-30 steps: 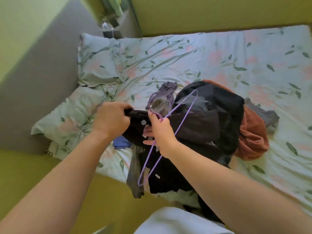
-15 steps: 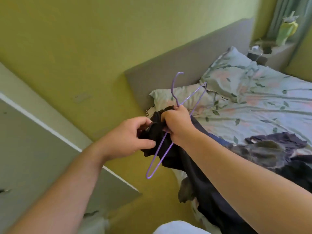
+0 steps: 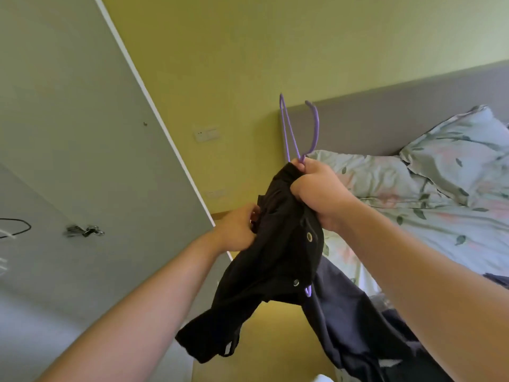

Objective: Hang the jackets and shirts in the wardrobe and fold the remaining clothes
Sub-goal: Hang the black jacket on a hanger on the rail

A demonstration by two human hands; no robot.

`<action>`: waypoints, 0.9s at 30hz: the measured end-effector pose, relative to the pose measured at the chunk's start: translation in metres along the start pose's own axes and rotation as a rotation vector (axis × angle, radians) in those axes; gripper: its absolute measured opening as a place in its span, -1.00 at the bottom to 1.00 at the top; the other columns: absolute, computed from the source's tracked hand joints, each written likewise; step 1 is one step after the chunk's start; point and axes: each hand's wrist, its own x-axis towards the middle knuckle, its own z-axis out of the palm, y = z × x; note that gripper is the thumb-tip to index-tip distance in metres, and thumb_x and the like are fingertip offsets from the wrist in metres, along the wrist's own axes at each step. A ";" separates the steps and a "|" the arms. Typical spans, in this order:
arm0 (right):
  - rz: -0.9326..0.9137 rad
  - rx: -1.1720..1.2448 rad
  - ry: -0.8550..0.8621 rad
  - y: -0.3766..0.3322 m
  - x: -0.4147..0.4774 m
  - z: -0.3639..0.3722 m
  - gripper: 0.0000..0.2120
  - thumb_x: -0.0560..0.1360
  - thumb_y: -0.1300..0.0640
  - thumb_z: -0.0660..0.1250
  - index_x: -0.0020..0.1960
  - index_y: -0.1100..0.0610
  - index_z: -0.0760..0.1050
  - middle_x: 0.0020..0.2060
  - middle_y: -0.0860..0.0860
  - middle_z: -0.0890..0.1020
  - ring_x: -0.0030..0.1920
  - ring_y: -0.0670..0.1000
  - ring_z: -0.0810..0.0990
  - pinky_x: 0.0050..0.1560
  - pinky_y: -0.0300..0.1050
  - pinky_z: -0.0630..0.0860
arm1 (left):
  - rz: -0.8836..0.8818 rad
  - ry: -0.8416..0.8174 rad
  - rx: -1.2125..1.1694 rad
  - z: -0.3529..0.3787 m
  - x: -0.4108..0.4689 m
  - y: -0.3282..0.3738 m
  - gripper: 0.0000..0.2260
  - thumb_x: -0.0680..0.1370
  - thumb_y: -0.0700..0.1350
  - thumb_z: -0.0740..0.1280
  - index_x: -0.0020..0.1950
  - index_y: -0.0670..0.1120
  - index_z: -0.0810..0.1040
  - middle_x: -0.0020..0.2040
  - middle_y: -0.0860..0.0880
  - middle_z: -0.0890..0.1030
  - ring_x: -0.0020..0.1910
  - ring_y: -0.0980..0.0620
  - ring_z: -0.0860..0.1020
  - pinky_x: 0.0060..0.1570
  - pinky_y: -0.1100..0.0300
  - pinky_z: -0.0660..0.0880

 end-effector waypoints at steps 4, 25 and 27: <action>-0.039 -0.092 -0.100 -0.003 -0.001 0.006 -0.58 0.40 0.51 0.07 -0.30 0.00 0.42 -0.47 -0.11 0.53 -0.38 -0.10 0.57 -0.32 -0.23 0.53 | 0.077 -0.005 -0.008 0.032 0.003 -0.022 -0.38 0.47 0.04 0.47 0.47 -0.11 0.40 0.36 -0.10 0.52 0.32 -0.07 0.50 0.33 0.06 0.42; 0.219 -0.828 0.260 0.021 -0.010 -0.055 -0.88 0.39 0.34 0.25 -0.14 0.17 0.38 -0.26 0.07 0.44 -0.27 0.08 0.41 -0.38 -0.17 0.28 | 0.140 0.099 -0.699 -0.045 -0.029 0.024 -0.70 0.44 -0.22 0.49 0.17 -0.12 0.64 0.09 -0.09 0.72 0.09 -0.07 0.69 0.09 0.05 0.62; 0.259 -0.830 0.205 0.026 -0.012 -0.047 -0.77 0.38 0.27 0.36 -0.01 0.17 0.38 -0.15 0.07 0.45 -0.24 0.05 0.44 -0.34 -0.15 0.36 | 0.203 0.156 -0.675 -0.048 -0.034 0.040 -0.88 0.53 -0.25 0.46 0.06 -0.14 0.65 0.00 -0.14 0.73 0.04 -0.14 0.69 0.07 0.01 0.62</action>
